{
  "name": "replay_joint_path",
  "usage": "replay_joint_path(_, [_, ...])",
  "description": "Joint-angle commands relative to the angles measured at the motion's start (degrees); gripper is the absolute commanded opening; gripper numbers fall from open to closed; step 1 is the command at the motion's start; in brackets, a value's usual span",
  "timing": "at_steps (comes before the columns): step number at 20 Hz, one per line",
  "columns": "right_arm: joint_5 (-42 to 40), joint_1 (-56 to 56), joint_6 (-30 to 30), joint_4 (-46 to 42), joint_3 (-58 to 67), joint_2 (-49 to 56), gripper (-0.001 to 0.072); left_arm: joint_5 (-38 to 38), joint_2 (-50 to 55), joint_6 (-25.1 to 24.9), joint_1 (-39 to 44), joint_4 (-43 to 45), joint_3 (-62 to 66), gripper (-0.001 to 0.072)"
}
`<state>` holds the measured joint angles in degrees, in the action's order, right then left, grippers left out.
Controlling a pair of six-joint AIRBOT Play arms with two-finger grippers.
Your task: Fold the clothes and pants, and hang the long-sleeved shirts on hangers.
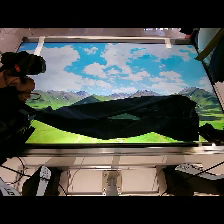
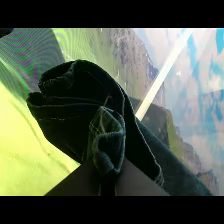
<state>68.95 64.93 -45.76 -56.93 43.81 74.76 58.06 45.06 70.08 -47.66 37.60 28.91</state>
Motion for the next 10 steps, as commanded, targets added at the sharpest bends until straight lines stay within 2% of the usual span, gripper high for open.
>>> replay_joint_path(1, [3.32,0.02,4.26,1.68,-0.02,3.04,0.0406,0.0,-0.13,0.68,-0.04,0.07,0.07,0.0017])
replay_joint_path(2, [5.2,0.02,4.92,1.68,-0.02,3.02,0.036,-0.02,-0.13,0.68,-0.04,0.02,0.07,0.0016])
replay_joint_path(4, [9.4,0.02,6.47,1.68,-0.02,3.02,0.0171,-0.04,-0.13,0.66,-0.04,0.04,0.07,0.0016])
replay_joint_path(6, [12.31,0.04,6.64,1.73,0.04,2.8,0.0064,-0.22,-0.13,0.66,-0.07,0.07,0.17,0.0016])
replay_joint_path(7, [13.66,0.04,6.58,1.68,0.63,2.73,0.0042,-0.22,-0.15,0.66,-0.07,0.09,0.63,0.0016])
replay_joint_path(10, [21.99,0.04,3.3,4.55,9.09,2.71,0.0041,0.31,-0.15,0.68,-0.07,0.9,8.02,0.0014])
